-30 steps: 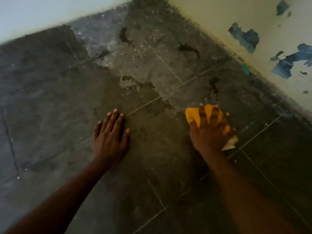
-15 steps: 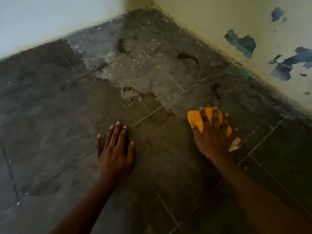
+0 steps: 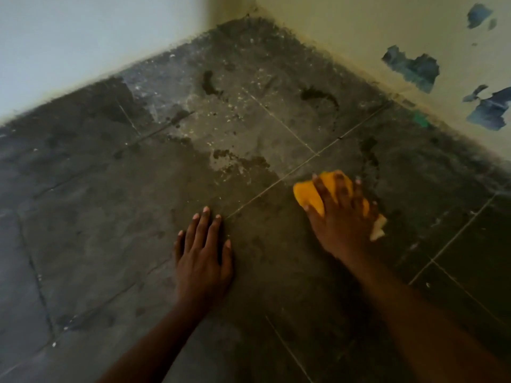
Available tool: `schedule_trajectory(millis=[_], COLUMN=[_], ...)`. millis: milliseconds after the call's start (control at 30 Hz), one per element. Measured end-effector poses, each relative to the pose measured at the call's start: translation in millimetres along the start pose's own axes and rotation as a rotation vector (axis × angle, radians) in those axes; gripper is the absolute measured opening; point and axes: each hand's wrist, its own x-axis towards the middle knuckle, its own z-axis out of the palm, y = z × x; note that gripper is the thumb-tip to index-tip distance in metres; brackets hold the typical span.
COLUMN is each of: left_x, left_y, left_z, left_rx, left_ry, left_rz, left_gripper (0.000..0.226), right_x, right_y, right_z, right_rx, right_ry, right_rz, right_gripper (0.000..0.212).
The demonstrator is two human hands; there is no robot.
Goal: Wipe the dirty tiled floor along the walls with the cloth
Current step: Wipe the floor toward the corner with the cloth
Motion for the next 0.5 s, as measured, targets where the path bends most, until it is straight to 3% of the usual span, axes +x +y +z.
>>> schedule_trajectory(millis=[67,133,300,400,500], left_x=[0,-2,0,2,5], left_y=[1,1,6,8,20], left_z=[2,3,-8,-5,-4], left_rx=[0.016,0.019,0.009,0.000,-0.061], left_ry=[-0.008,0.002,-0.026,-0.002,-0.007], left_rz=[0.010,-0.002,0.005,-0.007,-0.036], left_gripper=[0.066,0.066,0.068,0.068,0.070], right_x=[29,39,-34,-55,-7], right_y=[-39,-69,-28,47,78], right_z=[3,6,2,4,-6], right_rx=[0.027,0.025,-0.015,-0.039,-0.001], right_ry=[-0.038,-0.102,-0.090,0.039,0.007], right_rz=[-0.039,-0.223,-0.474,-0.397,-0.160], right_gripper=[0.071,0.071,0.071,0.068,0.072])
